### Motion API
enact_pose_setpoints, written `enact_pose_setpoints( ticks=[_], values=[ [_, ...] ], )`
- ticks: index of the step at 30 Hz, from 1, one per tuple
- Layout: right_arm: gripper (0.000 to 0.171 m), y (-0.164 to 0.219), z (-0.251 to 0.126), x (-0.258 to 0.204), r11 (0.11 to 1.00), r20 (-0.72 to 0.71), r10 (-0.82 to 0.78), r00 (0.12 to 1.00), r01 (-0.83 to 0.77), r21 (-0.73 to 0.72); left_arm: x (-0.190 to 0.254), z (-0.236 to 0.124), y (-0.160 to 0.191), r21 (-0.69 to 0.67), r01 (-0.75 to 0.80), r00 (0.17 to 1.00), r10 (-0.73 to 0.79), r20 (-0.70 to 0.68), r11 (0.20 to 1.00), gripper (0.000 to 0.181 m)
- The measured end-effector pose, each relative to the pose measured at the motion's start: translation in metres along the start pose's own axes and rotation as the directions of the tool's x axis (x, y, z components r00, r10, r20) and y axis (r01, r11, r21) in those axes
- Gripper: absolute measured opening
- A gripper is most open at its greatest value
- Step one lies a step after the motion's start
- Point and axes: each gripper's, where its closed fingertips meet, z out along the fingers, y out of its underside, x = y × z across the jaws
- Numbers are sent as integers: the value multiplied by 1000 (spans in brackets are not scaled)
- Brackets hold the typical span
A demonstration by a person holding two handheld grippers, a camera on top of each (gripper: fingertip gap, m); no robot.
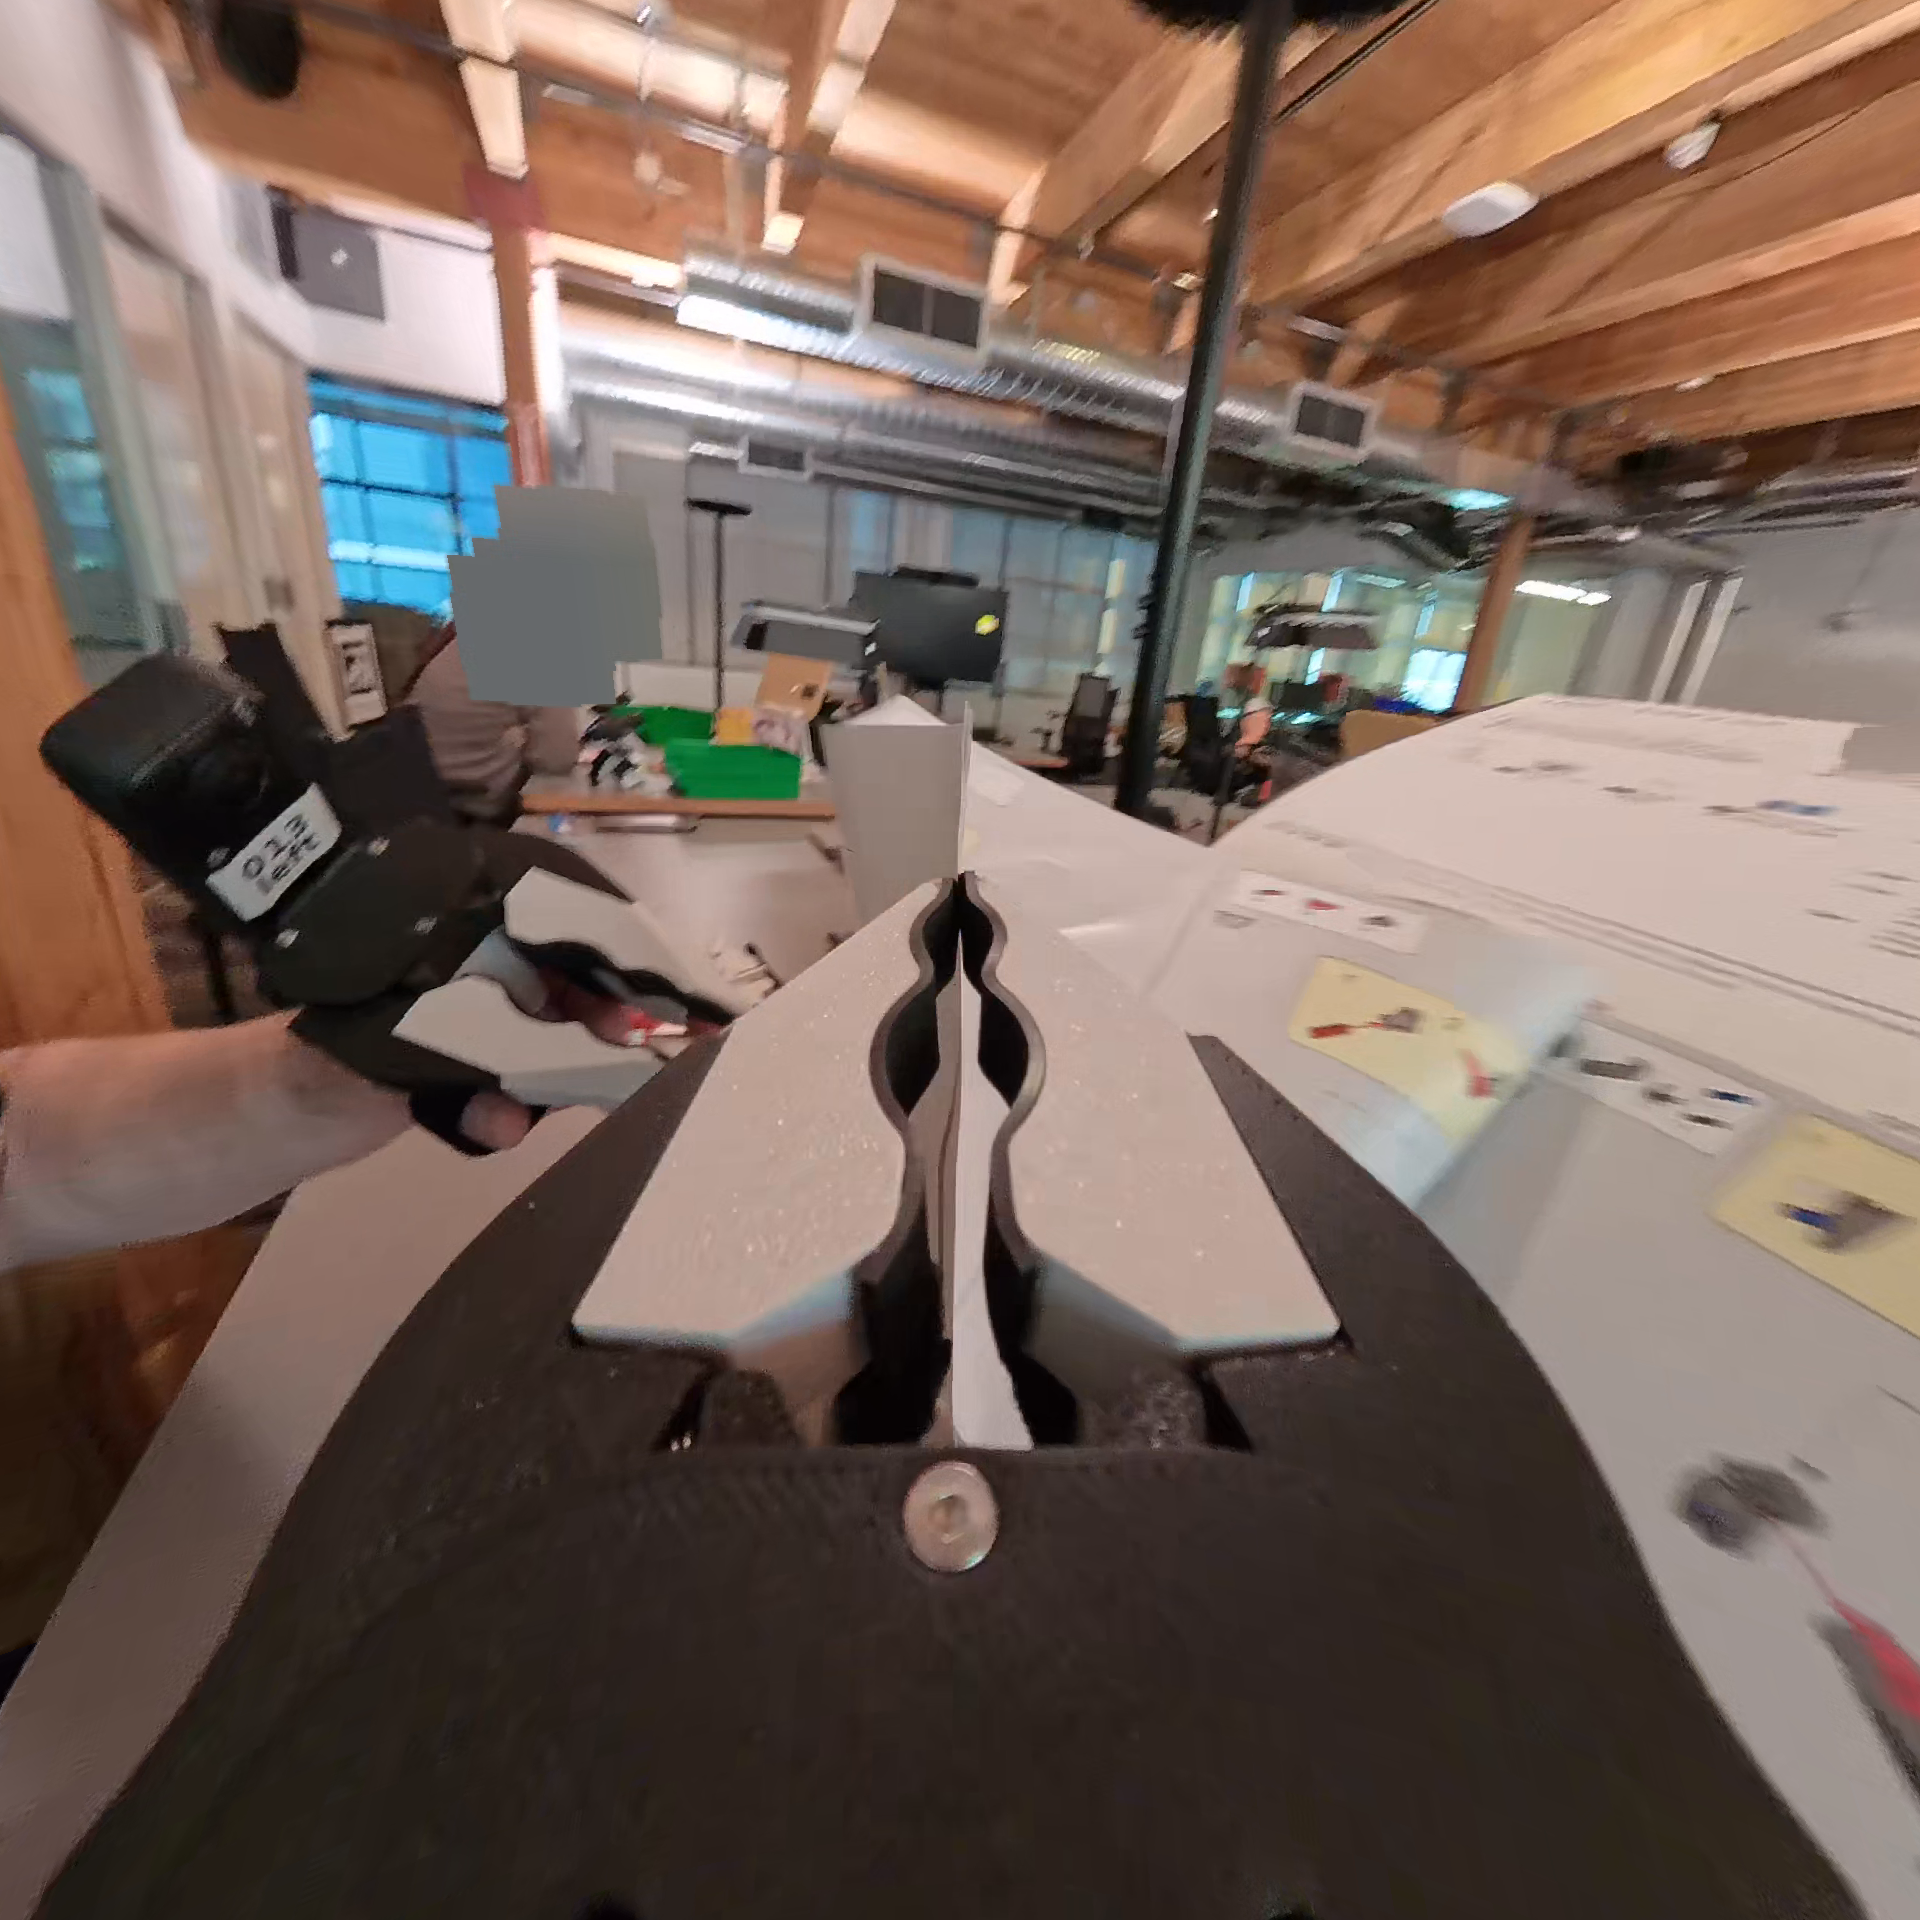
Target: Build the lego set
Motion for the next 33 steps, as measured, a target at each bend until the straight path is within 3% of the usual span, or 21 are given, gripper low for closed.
enact_pose_setpoints(
  ticks=[5, 13, 23, 33],
  values=[
    [0, -15, -48, 36, 999, -166, -11, 986, 20, 50, 22, 16, -2, -13, -33, 998, 32, -54, 999, 20],
    [0, 6, -107, 80, 999, -365, -10, 931, 21, 27, 50, 43, -9, -33, -123, 988, 119, -104, 992, 19],
    [0, 30, -143, 107, 1000, -482, -4, 876, -2, -11, 62, 81, 10, -112, -256, 964, 245, -98, 960, 21],
    [0, 60, -172, 124, 994, -535, 108, 838, -110, 29, 41, 96, 48, -229, -222, 975, 211, -73, 948, 23]
  ],
)
